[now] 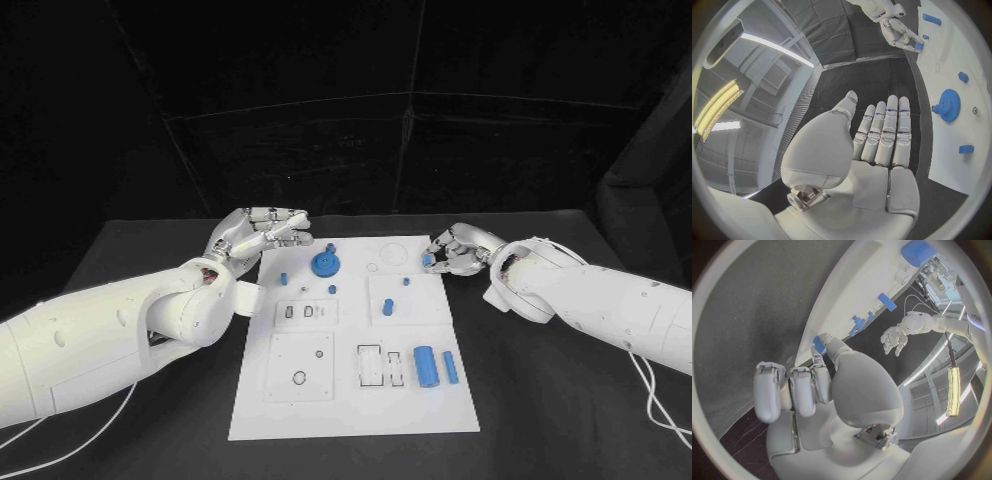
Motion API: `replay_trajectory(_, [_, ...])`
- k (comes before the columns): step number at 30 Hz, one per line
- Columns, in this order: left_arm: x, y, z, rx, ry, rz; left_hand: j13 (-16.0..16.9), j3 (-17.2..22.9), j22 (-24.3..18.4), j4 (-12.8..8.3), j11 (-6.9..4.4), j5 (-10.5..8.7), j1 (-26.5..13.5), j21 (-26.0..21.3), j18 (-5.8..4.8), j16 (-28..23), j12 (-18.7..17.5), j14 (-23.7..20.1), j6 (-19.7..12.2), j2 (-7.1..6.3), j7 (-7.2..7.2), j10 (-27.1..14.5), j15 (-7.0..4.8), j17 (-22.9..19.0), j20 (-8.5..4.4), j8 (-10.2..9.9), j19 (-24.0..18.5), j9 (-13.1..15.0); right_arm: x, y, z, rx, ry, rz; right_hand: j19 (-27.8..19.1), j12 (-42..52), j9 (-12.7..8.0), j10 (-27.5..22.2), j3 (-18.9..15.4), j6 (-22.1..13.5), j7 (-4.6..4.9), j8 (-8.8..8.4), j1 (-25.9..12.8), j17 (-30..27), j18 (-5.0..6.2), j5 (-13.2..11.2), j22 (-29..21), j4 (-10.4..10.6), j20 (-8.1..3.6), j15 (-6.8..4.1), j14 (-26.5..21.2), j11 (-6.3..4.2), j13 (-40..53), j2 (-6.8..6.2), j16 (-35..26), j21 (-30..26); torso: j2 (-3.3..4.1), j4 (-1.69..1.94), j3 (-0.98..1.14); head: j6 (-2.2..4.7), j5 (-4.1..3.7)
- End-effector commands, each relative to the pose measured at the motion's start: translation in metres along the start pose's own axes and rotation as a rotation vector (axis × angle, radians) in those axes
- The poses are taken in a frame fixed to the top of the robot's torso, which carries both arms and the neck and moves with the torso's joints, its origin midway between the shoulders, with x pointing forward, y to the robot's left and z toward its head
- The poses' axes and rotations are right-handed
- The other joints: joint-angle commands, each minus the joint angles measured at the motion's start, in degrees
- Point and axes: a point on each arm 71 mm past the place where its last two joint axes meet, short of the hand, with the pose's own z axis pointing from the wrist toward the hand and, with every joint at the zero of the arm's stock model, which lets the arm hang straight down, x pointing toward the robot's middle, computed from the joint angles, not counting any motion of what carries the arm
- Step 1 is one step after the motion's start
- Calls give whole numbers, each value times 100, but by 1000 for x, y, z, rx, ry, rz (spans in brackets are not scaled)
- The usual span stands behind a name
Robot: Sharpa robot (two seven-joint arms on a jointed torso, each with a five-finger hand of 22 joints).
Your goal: Assemble the parts on the task board
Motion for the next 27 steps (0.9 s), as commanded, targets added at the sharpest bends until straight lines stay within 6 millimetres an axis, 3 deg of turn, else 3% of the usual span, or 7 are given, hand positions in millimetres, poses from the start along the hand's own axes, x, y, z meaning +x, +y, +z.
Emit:
replay_trajectory(1, [1,-1,0,2,13,-8,-7,7,-9,-32,-4,-12,4,-19,34,-37,-18,40,25,42,9,48,-8,6,8,-36,45,-6,-1,1,0,-6,-14,-4,149,45,21,49,96,132,-40,60,-4,656,-85,-92,411,-4,-44,-68,426,-23,711,106,37,31,0,2,-1,-10,9])
replay_trajectory(12, [1,-1,0,-1,15,-9,-7,8,-11,-35,-2,-12,3,-21,33,-41,-23,39,25,47,10,47,-7,7,8,-40,45,-6,-10,4,-1,-44,-145,27,203,242,58,225,376,530,-203,252,-53,747,-109,-35,534,-35,-170,-206,446,-162,921,301,68,83,-3,-4,6,-19,5])
replay_trajectory(16, [0,-1,0,-2,13,-8,-7,9,-11,-35,-2,-12,3,-21,33,-41,-23,39,25,47,10,47,-7,7,8,-40,45,-6,-9,12,-5,-76,-163,43,206,245,49,232,423,537,-213,255,-114,747,-111,38,540,-23,-189,-218,447,-175,930,308,67,86,-10,-3,-8,-15,-4])
replay_trajectory(21, [-2,-1,0,-2,9,-6,-7,10,-12,-37,-2,-12,4,-22,33,-43,-25,39,25,50,10,47,-7,7,8,-41,46,-6,-3,30,-9,-103,-144,53,206,248,44,236,441,534,-216,252,-145,744,-111,74,538,-19,-194,-221,446,-179,935,302,65,86,-25,-4,-18,-5,8])
replay_trajectory(27, [-4,-1,0,-2,4,-2,-7,14,-14,-44,-4,-12,9,-24,33,-46,-28,40,27,55,6,50,-7,7,8,-44,47,-6,8,68,-5,-160,-108,17,207,254,42,241,453,534,-220,252,-149,752,-111,85,540,-26,-196,-222,448,-183,942,296,68,87,-67,14,-44,-27,34])
